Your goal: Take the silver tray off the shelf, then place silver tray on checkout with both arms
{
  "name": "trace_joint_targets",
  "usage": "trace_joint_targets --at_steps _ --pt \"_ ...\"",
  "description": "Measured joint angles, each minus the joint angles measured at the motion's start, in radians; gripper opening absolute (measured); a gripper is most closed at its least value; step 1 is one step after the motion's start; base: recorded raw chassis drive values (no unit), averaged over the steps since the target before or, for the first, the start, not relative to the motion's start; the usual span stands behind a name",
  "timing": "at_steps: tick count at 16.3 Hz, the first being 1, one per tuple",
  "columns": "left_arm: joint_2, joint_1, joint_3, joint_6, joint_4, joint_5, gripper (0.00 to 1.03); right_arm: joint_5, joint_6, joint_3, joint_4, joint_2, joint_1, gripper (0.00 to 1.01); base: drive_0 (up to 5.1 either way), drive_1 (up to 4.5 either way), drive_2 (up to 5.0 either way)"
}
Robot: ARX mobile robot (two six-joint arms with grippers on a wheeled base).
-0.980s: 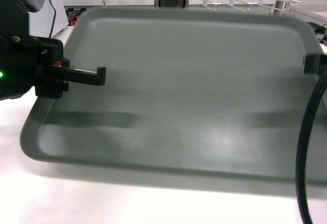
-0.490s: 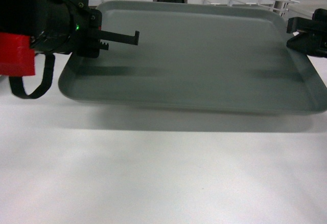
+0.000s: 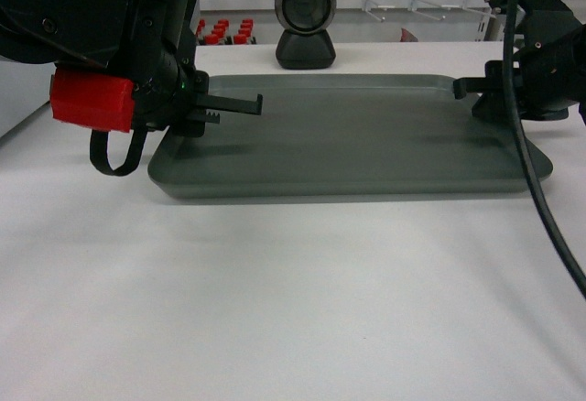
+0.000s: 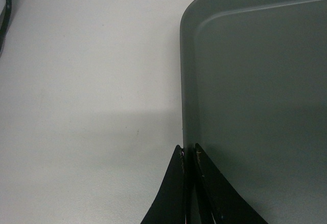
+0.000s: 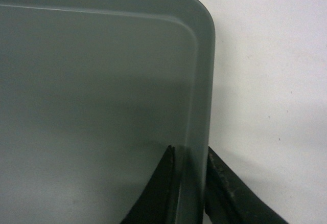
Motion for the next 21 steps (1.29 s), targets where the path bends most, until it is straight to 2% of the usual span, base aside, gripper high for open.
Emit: trace_joint_targets --at_steps 5,10,11,16,17,18,21 --pt "0.000 -0.005 0.021 0.000 -0.011 -0.001 0.20 -0.012 -0.022 0.000 0.037 0.000 0.006 0.34 0.0 0.00 0.0" --pt "0.000 -0.006 0.029 -0.004 -0.011 0.002 0.29 -0.023 -0.028 -0.001 0.070 0.000 0.008 0.43 0.0 0.00 0.0" --pt "0.000 -0.007 0.032 -0.011 -0.011 0.005 0.35 -0.031 -0.029 -0.001 0.077 0.000 0.010 0.49 0.0 0.00 0.0" --pt "-0.008 -0.007 0.033 -0.030 0.005 0.013 0.80 -0.055 -0.026 -0.016 0.114 -0.019 0.013 0.94 0.0 0.00 0.0" --pt "-0.021 -0.007 0.033 -0.033 0.013 0.021 0.89 -0.056 -0.021 -0.022 0.117 -0.036 0.012 1.00 0.0 0.00 0.0" --pt "-0.040 -0.007 0.033 -0.042 0.016 0.032 0.96 -0.060 -0.017 -0.030 0.128 -0.052 0.011 0.98 0.0 0.00 0.0" --pt "-0.186 -0.009 0.006 -0.052 0.113 0.060 0.98 -0.093 0.057 -0.119 0.284 -0.188 0.002 0.98 0.0 0.00 0.0"
